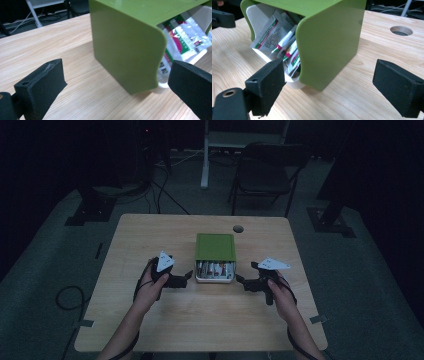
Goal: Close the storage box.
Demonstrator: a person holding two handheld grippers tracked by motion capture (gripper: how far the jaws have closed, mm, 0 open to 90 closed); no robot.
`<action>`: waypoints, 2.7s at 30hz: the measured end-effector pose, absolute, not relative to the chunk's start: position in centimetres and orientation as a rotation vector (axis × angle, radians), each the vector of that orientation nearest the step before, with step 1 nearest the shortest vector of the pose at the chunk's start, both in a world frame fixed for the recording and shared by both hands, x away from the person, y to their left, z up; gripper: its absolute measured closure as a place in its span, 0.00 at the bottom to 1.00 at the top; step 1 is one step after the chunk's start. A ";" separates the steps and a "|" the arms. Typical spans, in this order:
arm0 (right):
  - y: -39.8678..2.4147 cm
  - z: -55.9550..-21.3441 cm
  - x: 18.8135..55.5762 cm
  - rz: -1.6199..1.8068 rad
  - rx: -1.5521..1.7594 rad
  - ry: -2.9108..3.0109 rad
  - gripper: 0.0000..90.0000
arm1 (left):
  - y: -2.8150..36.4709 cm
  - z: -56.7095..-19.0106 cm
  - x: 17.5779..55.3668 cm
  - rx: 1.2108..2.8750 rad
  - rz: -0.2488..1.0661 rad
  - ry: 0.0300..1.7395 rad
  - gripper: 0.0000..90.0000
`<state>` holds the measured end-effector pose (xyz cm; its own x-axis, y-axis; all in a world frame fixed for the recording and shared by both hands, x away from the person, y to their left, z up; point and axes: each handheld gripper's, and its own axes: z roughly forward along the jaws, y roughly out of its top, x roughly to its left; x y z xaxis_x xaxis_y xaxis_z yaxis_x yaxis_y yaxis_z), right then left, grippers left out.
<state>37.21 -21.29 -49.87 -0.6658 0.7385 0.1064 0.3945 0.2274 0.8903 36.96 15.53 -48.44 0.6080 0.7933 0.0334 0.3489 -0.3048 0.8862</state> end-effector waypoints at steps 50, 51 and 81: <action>-23.0 -53.3 32.7 1.293 1.055 2.265 0.11 | 21.2 -51.2 34.4 1.868 0.643 1.166 0.01; -23.0 -53.4 32.7 1.290 1.054 2.268 0.11 | 21.5 -51.2 34.3 1.866 0.641 1.173 0.01; -22.2 -54.8 31.8 1.139 0.970 2.441 0.11 | 26.7 -52.2 31.4 1.834 0.733 1.445 0.01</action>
